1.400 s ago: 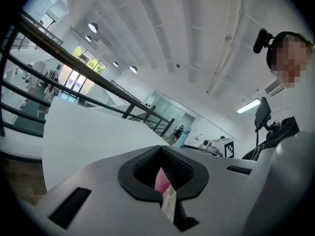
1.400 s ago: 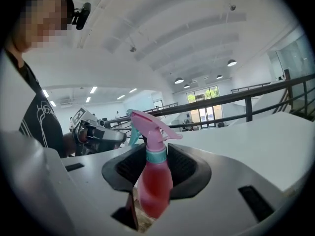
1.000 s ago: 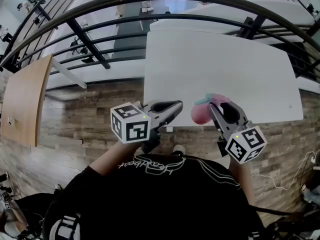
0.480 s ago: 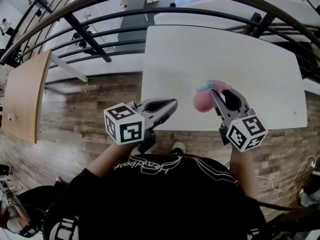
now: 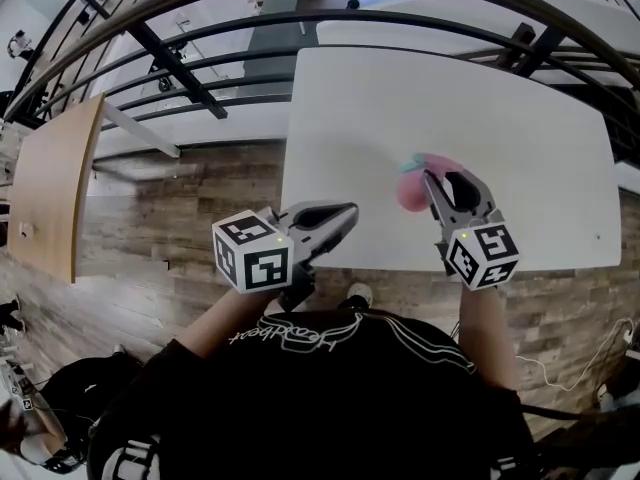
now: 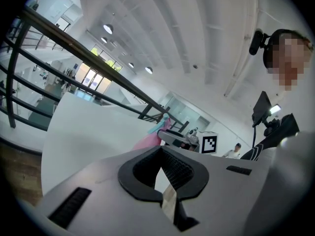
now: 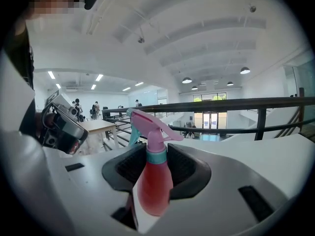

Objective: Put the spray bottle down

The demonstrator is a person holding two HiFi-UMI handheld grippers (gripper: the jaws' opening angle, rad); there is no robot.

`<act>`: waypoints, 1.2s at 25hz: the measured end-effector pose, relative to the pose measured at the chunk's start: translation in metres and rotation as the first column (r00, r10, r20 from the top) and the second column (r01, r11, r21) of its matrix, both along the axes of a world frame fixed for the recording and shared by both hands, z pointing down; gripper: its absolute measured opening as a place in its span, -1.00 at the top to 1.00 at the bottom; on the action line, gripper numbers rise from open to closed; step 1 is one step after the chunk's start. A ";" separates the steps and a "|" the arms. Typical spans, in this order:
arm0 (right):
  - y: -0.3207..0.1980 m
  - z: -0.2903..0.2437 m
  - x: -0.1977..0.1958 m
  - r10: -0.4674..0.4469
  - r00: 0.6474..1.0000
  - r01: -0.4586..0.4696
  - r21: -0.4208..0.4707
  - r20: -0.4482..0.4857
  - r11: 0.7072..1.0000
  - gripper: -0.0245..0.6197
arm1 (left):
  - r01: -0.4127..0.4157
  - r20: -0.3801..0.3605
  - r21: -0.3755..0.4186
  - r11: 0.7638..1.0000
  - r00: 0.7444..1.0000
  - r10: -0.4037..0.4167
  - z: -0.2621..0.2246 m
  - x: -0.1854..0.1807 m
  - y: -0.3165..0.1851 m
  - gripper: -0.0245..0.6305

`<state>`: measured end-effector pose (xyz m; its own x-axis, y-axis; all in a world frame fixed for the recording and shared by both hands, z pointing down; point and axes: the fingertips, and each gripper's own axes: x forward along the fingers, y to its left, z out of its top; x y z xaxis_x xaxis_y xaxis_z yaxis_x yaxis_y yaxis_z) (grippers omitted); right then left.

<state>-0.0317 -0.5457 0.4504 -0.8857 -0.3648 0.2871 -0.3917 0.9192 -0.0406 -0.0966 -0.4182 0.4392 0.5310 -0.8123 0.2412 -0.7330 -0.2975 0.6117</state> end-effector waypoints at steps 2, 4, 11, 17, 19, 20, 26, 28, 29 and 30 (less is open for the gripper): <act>-0.007 0.011 -0.003 0.003 1.000 -0.003 0.019 -0.016 1.000 0.50 | 0.003 -0.001 -0.005 1.000 1.000 -0.003 0.002 -0.001 -0.002 0.92; -0.012 0.023 -0.006 0.012 0.999 -0.009 0.054 -0.044 0.999 0.50 | 0.005 -0.007 -0.004 1.000 1.000 -0.005 0.003 -0.001 -0.004 0.92; -0.015 0.041 -0.006 0.020 0.999 -0.016 0.098 -0.039 0.995 0.51 | 0.029 -0.025 -0.013 0.999 0.999 -0.029 0.008 0.002 -0.009 0.92; -0.018 0.047 -0.006 0.012 1.000 -0.010 0.091 -0.021 0.996 0.51 | 0.033 -0.019 -0.017 0.999 0.999 -0.033 0.009 0.001 -0.014 0.92; -0.017 0.048 -0.007 0.009 1.000 -0.007 0.098 -0.017 0.995 0.51 | 0.031 -0.017 -0.020 0.999 0.999 -0.031 0.012 0.000 -0.013 0.92; -0.017 0.049 -0.007 0.012 1.000 -0.010 0.099 -0.017 0.995 0.51 | 0.029 -0.017 -0.021 0.999 0.999 -0.029 0.013 0.000 -0.012 0.92; -0.025 0.051 -0.008 0.027 1.000 -0.026 0.036 -0.012 0.999 0.50 | 0.029 -0.044 -0.022 0.999 0.999 -0.030 0.010 -0.002 -0.012 0.92; -0.026 0.050 -0.007 0.028 1.000 -0.028 0.014 0.001 1.000 0.50 | 0.034 -0.046 -0.025 0.999 0.998 -0.035 0.009 -0.005 -0.010 0.92; -0.027 0.049 -0.006 0.034 0.999 -0.034 0.013 0.003 0.999 0.50 | 0.038 -0.046 -0.026 0.999 0.998 -0.039 0.009 -0.007 -0.008 0.92; -0.029 0.049 -0.005 0.042 0.999 -0.042 0.014 0.002 0.999 0.50 | 0.043 -0.047 -0.027 0.999 0.998 -0.044 0.010 -0.008 -0.007 0.92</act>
<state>-0.0369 -0.5747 0.4993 -0.8698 -0.4061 0.2802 -0.4302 0.9023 -0.0281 -0.1049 -0.4254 0.4490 0.5064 -0.8288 0.2381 -0.7151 -0.2494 0.6530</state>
